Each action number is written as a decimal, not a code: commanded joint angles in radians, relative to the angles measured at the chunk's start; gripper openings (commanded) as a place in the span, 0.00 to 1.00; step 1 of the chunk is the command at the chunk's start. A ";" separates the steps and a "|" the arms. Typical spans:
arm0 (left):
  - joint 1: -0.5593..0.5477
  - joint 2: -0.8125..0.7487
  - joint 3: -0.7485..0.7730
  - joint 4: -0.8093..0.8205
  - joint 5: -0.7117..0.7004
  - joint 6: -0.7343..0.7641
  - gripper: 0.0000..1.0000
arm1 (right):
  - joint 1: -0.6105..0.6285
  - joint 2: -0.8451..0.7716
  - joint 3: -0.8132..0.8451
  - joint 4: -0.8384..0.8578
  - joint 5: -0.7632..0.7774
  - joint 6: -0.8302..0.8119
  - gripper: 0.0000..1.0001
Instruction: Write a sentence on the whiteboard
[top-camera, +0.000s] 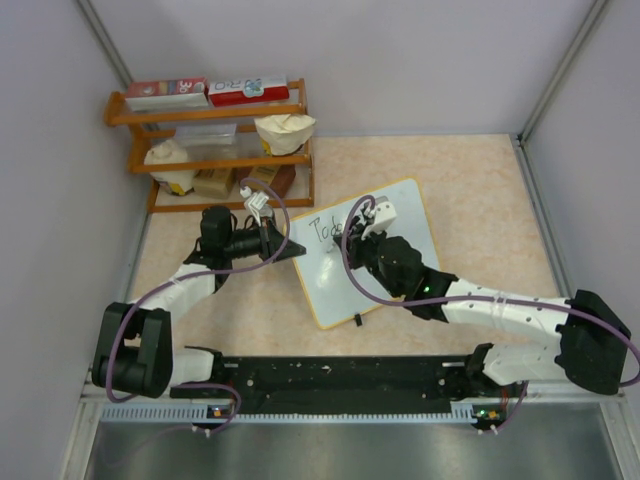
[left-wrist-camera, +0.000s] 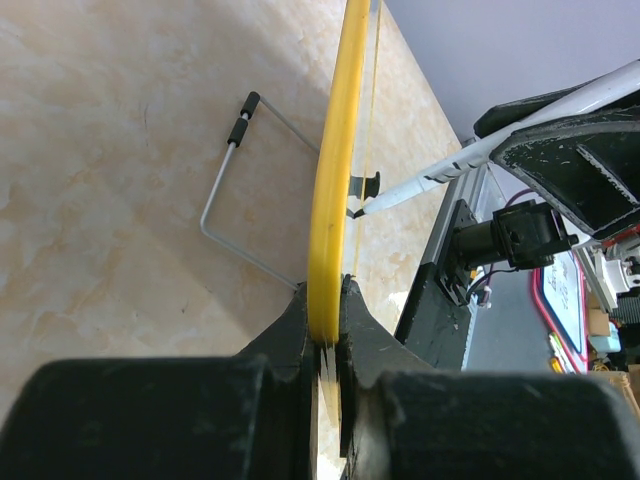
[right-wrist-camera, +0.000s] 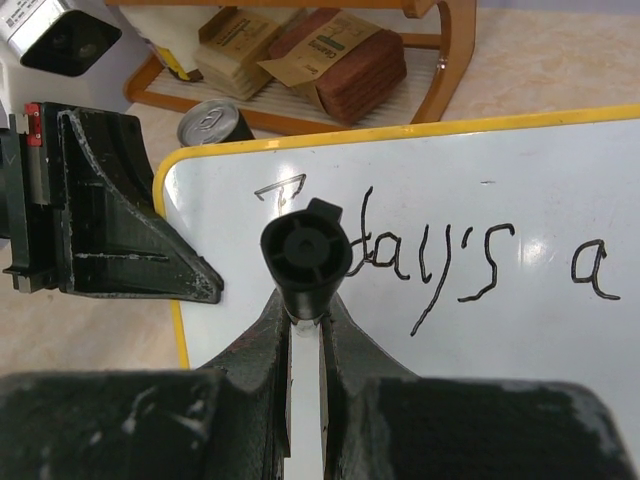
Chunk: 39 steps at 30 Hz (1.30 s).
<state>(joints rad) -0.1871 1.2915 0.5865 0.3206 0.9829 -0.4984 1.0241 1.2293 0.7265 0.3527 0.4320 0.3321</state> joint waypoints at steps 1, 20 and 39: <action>-0.009 0.000 -0.028 -0.035 -0.061 0.146 0.00 | 0.011 0.009 0.034 0.040 -0.012 -0.012 0.00; -0.009 0.006 -0.027 -0.037 -0.067 0.153 0.00 | 0.011 -0.031 -0.087 -0.023 -0.091 0.036 0.00; -0.009 0.009 -0.031 -0.037 -0.067 0.156 0.00 | 0.013 -0.123 -0.108 0.112 -0.217 0.035 0.00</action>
<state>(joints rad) -0.1871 1.2915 0.5854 0.3210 0.9825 -0.4976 1.0267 1.1427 0.5934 0.3752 0.2256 0.3763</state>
